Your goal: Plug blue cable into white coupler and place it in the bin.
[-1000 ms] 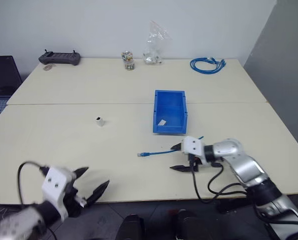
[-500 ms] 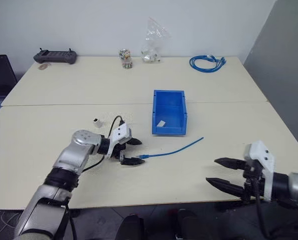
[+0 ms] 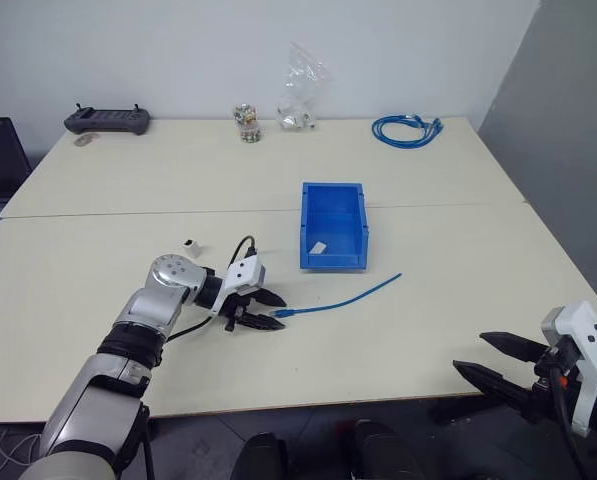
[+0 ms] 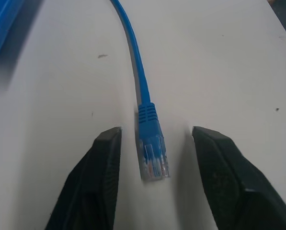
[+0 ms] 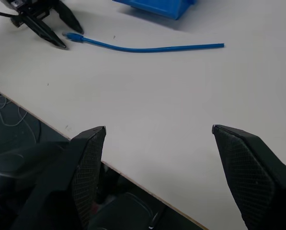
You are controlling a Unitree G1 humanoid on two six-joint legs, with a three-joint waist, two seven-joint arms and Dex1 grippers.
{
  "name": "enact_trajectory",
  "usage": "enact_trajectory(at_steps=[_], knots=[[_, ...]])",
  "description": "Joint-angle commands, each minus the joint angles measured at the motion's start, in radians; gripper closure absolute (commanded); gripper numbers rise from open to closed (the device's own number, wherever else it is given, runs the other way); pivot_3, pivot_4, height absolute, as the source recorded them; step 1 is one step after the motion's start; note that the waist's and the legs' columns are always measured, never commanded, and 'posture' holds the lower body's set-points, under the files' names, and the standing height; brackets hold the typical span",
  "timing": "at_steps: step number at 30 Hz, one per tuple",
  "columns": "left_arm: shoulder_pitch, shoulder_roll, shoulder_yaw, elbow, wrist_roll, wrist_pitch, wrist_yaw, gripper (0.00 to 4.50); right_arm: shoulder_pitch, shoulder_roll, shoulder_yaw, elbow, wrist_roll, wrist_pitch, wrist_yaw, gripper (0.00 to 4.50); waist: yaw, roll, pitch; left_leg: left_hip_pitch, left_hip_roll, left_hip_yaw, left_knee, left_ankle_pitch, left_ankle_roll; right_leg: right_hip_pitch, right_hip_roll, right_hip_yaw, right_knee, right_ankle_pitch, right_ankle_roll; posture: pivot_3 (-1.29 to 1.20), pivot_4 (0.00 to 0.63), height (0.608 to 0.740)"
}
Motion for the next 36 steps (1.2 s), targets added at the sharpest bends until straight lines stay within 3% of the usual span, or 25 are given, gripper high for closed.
enact_trajectory(at_steps=[1, 6, 9, 12, 14, 16, 20, 23, 28, 30, 36], knots=[[0.058, 0.026, -0.036, -0.004, 0.048, 0.025, -0.019, 3.18, -0.014, -0.041, 0.015, -0.048, 0.020, -0.039, -0.018, 0.72, 0.000, 0.001, 0.000, 0.000, 0.000, 0.000, 0.000, 0.000, 0.000, 0.000, 0.000, 0.000, 0.000, 0.000, 0.000, 0.00, 0.150, 0.740], [0.089, 0.038, -0.023, -0.036, 0.045, 0.044, 0.001, 4.25, -0.037, -0.090, 0.057, -0.017, 0.029, -0.056, -0.012, 0.72, 0.001, 0.001, -0.002, 0.000, 0.000, 0.000, 0.000, 0.000, 0.000, 0.000, 0.000, 0.000, 0.000, 0.000, 0.000, 0.00, 0.150, 0.740], [0.101, 0.035, 0.001, -0.078, 0.028, 0.093, 0.032, 4.25, -0.041, -0.109, 0.075, -0.007, 0.039, -0.062, -0.008, 0.72, 0.001, 0.001, -0.002, 0.000, 0.000, 0.000, -0.001, 0.000, 0.000, 0.000, 0.000, 0.000, -0.001, 0.000, 0.000, 0.00, 0.150, 0.740], [0.067, -0.027, 0.081, -0.263, -0.122, 0.439, 0.127, 4.25, -0.113, -0.095, 0.180, 0.026, 0.109, -0.069, -0.051, 0.72, 0.002, 0.001, 0.000, 0.000, 0.000, 0.000, -0.001, 0.000, 0.000, 0.000, 0.000, 0.000, -0.001, 0.000, 0.000, 0.00, 0.150, 0.740], [0.014, -0.074, 0.197, -0.431, -0.312, 0.760, 0.230, 4.25, -0.255, -0.055, 0.329, 0.111, 0.190, -0.055, -0.098, 0.72, 0.003, -0.003, 0.003, 0.000, 0.000, -0.001, 0.000, 0.000, 0.000, -0.002, 0.000, -0.001, -0.002, 0.001, 0.002, 0.00, 0.150, 0.740], [-0.009, -0.089, 0.286, -0.546, -0.432, 0.958, 0.303, 4.25, -0.366, -0.032, 0.445, 0.168, 0.211, -0.035, -0.112, 0.72, 0.003, -0.008, 0.008, -0.003, 0.000, -0.003, 0.002, 0.001, -0.001, -0.004, 0.000, -0.002, -0.002, 0.002, 0.004, 0.00, 0.150, 0.740], [-0.064, -0.106, 0.582, -0.747, -0.701, 1.371, 0.498, 4.25, -0.717, 0.070, 0.673, 0.415, 0.248, 0.047, -0.057, 0.72, -0.015, -0.006, 0.010, -0.004, 0.000, -0.002, 0.001, 0.002, -0.002, -0.004, 0.001, 0.000, -0.007, 0.004, 0.008, 0.00, 0.150, 0.740], [-0.056, -0.132, 0.768, -0.854, -0.823, 1.569, 0.612, 4.25, -0.954, 0.158, 0.737, 0.622, 0.327, 0.123, -0.029, 0.72, -0.025, -0.001, 0.011, -0.004, -0.001, -0.001, 0.000, 0.002, -0.002, -0.004, 0.001, 0.001, -0.008, 0.004, 0.007, 0.00, 0.150, 0.740], [0.119, -0.149, 0.940, -0.996, -1.115, 1.601, 0.857, 4.25, -1.221, 0.272, 0.790, 0.891, 0.411, 0.255, 0.046, 0.72, -0.011, 0.001, 0.011, -0.007, 0.000, -0.005, -0.002, 0.001, -0.003, -0.006, 0.000, -0.001, -0.008, 0.006, -0.001, 0.00, 0.150, 0.740], [0.182, -0.160, 0.984, -1.033, -1.231, 1.579, 0.973, 4.25, -1.289, 0.321, 0.801, 0.958, 0.429, 0.292, 0.056, 0.72, 0.001, 0.001, 0.011, -0.019, 0.000, -0.007, 0.001, 0.002, -0.005, -0.016, -0.001, -0.002, -0.006, 0.006, -0.001, 0.00, 0.150, 0.740], [0.420, -0.049, 0.871, -1.123, -1.666, 1.240, 1.365, 4.25, -1.352, 0.429, 0.879, 0.984, 0.292, 0.295, 0.130, 0.72, 0.015, 0.000, 0.010, -0.023, -0.006, -0.010, 0.002, 0.001, -0.004, -0.016, -0.011, -0.008, -0.008, 0.008, -0.002, 0.00, 0.150, 0.740]])
